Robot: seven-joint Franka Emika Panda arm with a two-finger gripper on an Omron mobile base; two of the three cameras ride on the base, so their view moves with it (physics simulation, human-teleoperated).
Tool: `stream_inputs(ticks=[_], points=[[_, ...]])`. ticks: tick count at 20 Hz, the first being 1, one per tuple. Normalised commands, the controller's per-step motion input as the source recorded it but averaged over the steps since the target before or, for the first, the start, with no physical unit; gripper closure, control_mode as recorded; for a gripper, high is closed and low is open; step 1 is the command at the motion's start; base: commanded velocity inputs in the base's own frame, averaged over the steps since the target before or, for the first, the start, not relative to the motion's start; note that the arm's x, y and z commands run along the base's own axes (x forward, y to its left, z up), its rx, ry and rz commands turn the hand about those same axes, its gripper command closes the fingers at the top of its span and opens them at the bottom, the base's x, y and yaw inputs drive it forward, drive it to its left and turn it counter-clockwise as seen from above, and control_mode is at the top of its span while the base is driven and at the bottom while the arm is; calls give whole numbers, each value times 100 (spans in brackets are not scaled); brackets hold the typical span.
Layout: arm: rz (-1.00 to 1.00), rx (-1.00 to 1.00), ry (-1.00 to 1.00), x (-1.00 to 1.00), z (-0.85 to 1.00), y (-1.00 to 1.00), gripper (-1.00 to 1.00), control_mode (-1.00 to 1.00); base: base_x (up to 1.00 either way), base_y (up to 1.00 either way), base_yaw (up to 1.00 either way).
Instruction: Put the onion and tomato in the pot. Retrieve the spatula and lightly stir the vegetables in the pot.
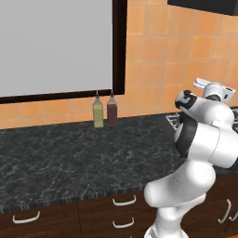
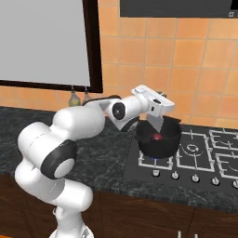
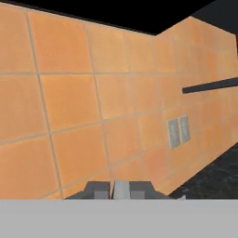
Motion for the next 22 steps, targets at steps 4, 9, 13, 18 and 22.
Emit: stream_inputs(ticks=[4, 9, 13, 18, 22], points=[[0, 2, 0, -27, -3, -26, 100, -100, 0, 0, 0], [0, 1, -2, -56, 9, -5, 100, -100, 0, 0, 0], [0, 0, -4, -18, 30, -4, 100, -100, 0, 0, 0], [2, 1, 0, -1, -5, 0, 100, -100, 0, 0, 0], [7, 0, 0, -1, -46, 0, 100, -100, 0, 0, 0]])
